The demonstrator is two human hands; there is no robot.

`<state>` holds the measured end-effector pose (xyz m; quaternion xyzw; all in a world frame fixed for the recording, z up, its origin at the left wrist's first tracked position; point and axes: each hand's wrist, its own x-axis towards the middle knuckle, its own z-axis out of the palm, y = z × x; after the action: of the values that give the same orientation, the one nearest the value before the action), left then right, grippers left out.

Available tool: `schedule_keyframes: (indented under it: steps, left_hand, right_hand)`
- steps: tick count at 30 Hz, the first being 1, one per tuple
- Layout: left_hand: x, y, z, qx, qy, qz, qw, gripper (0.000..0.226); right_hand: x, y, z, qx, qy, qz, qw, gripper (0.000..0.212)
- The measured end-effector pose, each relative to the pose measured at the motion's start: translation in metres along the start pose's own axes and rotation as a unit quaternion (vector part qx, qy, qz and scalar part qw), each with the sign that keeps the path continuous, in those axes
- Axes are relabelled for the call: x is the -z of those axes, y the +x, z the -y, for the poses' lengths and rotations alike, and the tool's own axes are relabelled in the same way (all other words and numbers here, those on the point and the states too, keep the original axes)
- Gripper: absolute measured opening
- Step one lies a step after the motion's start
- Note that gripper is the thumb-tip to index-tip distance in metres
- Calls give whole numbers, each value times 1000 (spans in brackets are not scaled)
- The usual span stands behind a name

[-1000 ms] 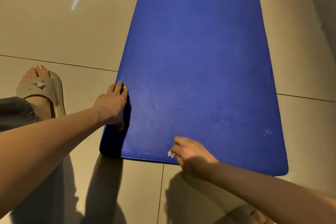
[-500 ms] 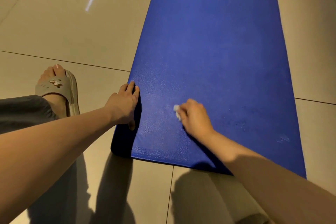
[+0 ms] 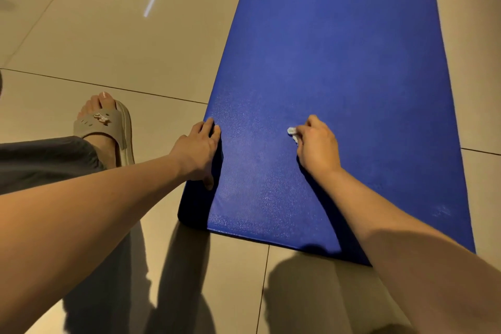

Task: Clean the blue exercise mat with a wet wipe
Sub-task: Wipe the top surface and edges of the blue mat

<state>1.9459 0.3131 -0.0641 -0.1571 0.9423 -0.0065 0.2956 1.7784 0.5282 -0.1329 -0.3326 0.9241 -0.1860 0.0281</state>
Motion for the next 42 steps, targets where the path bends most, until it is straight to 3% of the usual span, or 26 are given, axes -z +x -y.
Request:
schedule_keyframes:
  steps: [2, 5, 9, 12, 19, 25, 32, 37, 42]
  left_hand:
    - [0, 1, 0, -1, 3, -1, 1000, 149]
    - [0, 2, 0, -4, 5, -4, 1000, 148]
    - [-1, 2, 3, -7, -3, -5, 1000, 150]
    - [-2, 2, 3, -8, -8, -2, 1000, 151]
    - [-3, 3, 2, -5, -1, -4, 1000, 151]
    - [-3, 3, 4, -5, -3, -3, 1000, 152]
    - [-5, 4, 4, -6, -10, -10, 1000, 152]
    - [-8, 5, 6, -7, -9, -13, 1000, 153]
    - [-11, 7, 8, -9, -15, -15, 1000, 153]
  right_hand:
    - [-5, -11, 12, 8, 10, -17, 1000, 14]
    - [-6, -58, 29, 114, 17, 40, 993, 35]
    - [4, -130, 34, 280, 7, 141, 949, 30]
    - [3, -146, 29, 331, 2, 156, 931, 36]
    - [20, -104, 37, 236, 1, 59, 970, 34]
    - [5, -82, 34, 183, -35, 156, 970, 75]
    - [-11, -80, 52, 132, -75, 124, 981, 81]
    - [-4, -123, 72, 222, -64, 176, 957, 80]
    - [-13, -158, 71, 344, -149, 187, 908, 69]
